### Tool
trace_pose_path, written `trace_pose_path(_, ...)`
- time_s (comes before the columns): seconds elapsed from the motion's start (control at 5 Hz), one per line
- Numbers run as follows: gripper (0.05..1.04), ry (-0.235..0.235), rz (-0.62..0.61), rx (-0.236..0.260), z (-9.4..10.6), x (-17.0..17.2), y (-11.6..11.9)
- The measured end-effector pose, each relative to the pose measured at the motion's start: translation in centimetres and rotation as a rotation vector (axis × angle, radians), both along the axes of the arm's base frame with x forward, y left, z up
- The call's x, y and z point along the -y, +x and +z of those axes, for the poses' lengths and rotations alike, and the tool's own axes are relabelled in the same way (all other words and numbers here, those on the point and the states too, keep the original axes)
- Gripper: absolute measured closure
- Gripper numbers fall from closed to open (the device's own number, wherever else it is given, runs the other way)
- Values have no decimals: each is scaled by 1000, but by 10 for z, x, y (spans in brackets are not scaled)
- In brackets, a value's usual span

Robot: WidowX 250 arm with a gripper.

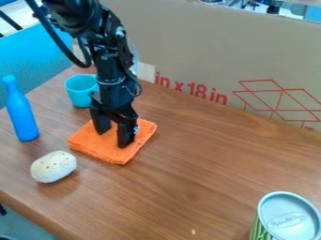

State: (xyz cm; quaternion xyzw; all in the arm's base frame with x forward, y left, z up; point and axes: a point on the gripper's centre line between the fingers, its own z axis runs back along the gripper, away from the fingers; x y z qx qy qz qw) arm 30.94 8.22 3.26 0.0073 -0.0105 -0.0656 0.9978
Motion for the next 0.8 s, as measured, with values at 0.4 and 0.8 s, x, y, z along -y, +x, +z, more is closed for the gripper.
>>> trace_pose_path(0.4,83,3,-13,158,62,8,-8)
trace_pose_path(0.8,83,17,-70,61,82,22,-31)
